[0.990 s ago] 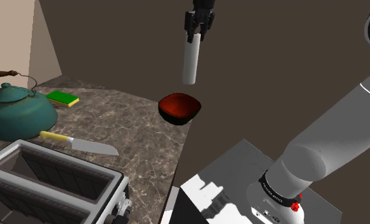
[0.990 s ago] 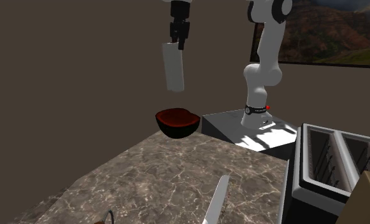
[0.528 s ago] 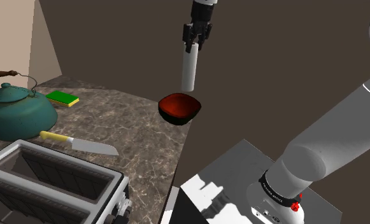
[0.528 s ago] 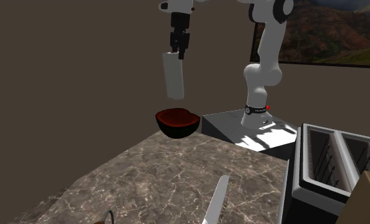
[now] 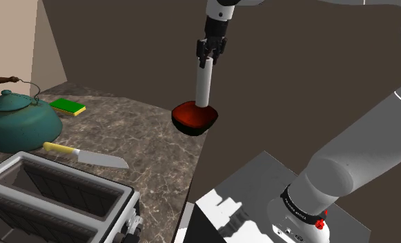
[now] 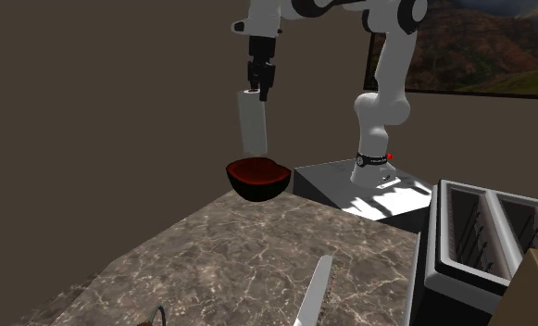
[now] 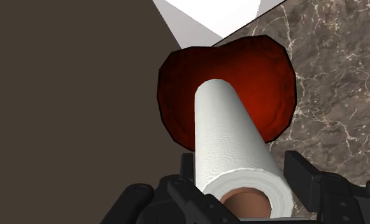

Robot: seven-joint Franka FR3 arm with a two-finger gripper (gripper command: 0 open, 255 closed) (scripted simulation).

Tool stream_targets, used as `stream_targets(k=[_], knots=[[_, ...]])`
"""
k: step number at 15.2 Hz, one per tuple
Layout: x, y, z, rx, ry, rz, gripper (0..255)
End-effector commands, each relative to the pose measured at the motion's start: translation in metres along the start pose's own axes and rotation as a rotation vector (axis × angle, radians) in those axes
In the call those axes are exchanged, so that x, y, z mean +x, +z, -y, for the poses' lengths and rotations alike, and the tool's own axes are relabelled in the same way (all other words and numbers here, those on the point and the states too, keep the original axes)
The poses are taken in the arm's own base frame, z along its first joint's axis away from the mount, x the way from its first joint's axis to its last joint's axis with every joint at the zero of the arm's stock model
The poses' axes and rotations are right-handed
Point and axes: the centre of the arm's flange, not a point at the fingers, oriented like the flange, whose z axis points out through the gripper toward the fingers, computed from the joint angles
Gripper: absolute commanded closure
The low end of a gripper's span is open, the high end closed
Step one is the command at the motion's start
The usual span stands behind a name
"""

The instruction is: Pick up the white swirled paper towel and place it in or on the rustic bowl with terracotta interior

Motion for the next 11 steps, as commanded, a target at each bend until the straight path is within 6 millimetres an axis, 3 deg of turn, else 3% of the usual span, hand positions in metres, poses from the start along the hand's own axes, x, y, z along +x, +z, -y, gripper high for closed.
stream_targets(k=[1,8,11], knots=[[-0.001,0.01,0.001,0.0,0.0,-0.001,255],[-0.004,0.049,0.003,0.0,0.0,-0.001,255],[-0.004,0.049,0.003,0.0,0.0,-0.001,255]])
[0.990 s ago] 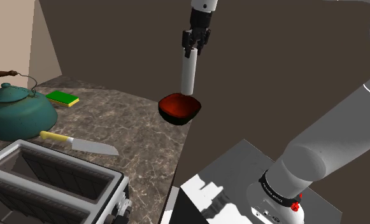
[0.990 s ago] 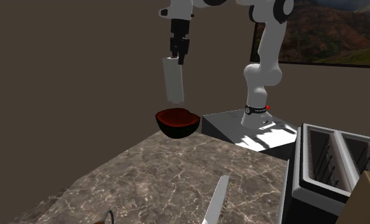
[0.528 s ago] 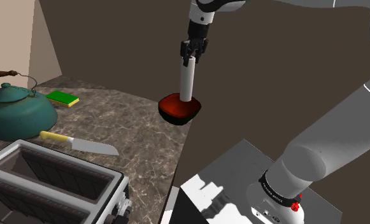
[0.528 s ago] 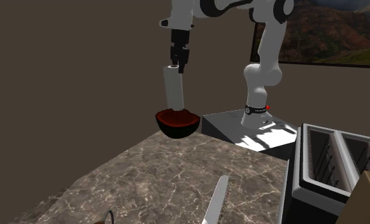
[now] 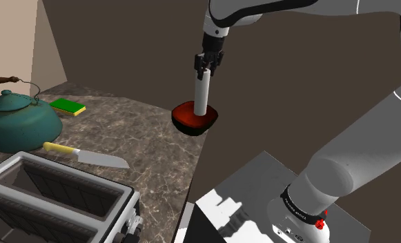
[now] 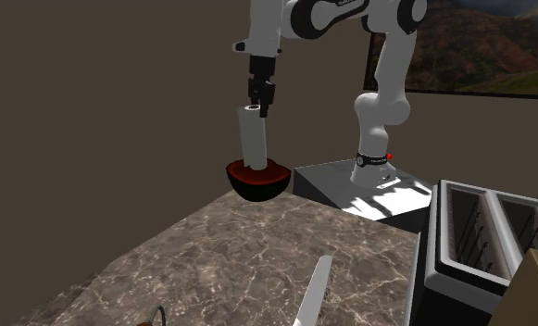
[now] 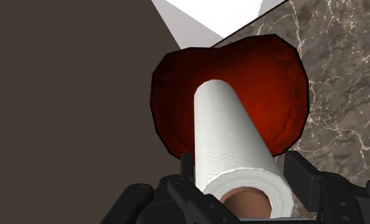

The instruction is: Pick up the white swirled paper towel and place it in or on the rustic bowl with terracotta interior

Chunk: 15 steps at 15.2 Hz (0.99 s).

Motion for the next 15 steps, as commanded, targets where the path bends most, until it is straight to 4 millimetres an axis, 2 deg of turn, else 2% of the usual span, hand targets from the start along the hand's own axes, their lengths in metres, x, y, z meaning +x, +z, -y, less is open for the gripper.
stream_targets(k=[1,5,6,11,15], knots=[[0.0,0.001,0.0,0.0,0.0,0.0,255],[0.0,0.001,0.0,0.0,0.0,0.0,255],[0.0,0.001,0.0,0.0,0.0,0.0,0],[0.0,0.001,0.0,0.0,0.0,0.0,0],[0.0,-0.049,0.0,0.0,0.0,0.0,0]])
